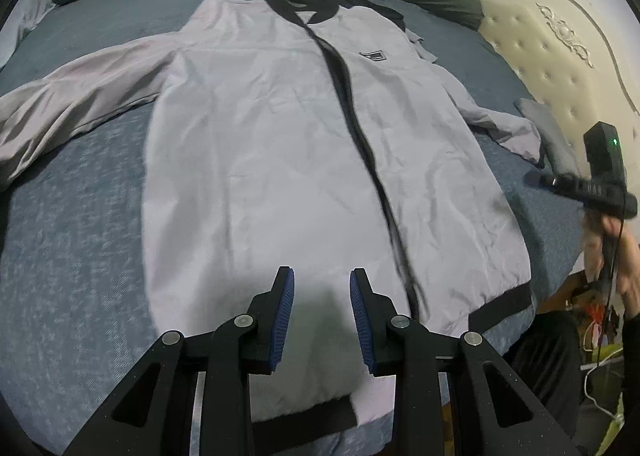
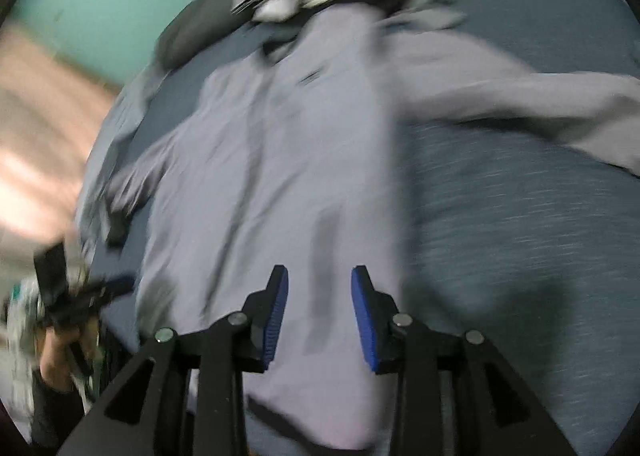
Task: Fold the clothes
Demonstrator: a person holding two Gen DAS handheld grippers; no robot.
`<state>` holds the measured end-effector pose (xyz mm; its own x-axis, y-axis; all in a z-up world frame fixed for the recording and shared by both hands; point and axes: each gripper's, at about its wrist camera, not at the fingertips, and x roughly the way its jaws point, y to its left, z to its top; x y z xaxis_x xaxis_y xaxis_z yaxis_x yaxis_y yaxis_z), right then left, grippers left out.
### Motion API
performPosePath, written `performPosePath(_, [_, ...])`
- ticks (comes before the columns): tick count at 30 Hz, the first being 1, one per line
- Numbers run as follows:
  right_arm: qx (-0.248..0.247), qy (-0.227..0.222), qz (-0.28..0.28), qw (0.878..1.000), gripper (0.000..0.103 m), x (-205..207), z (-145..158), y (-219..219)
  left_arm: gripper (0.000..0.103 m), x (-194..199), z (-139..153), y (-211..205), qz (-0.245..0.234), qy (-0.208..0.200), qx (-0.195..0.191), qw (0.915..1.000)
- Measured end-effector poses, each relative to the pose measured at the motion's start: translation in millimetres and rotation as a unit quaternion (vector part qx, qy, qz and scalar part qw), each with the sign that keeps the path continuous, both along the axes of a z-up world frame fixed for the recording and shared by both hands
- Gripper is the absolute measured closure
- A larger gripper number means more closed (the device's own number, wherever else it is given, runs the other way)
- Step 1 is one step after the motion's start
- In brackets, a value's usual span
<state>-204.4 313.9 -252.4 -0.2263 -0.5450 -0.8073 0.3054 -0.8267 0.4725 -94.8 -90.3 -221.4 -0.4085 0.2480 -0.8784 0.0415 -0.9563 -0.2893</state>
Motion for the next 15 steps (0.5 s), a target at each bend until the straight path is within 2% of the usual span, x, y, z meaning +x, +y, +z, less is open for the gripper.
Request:
performPosePath(4, [0.005, 0.005, -0.099, 0.995, 0.07, -34.2, -5.9, 91.6, 0.071, -18.7, -4.3, 11.2, 0.002, 0.001, -0.001, 1.0])
performPosePath(8, [0.023, 0.016, -0.178, 0.984, 0.069, -57.9, -16.0, 172.7, 0.071, -37.3, -10.9, 19.9, 0.004, -0.006, 0.002, 1.0])
performPosePath(11, [0.036, 0.018, -0.224, 0.974, 0.054, -71.4, -24.4, 213.3, 0.071, -50.7, -16.7, 24.7, 0.006, -0.009, 0.001, 0.9999])
performPosePath(15, [0.021, 0.027, -0.282, 0.959, 0.053, -85.7, -36.3, 263.1, 0.071, -64.6, -23.2, 29.6, 0.014, -0.005, -0.009, 0.9998])
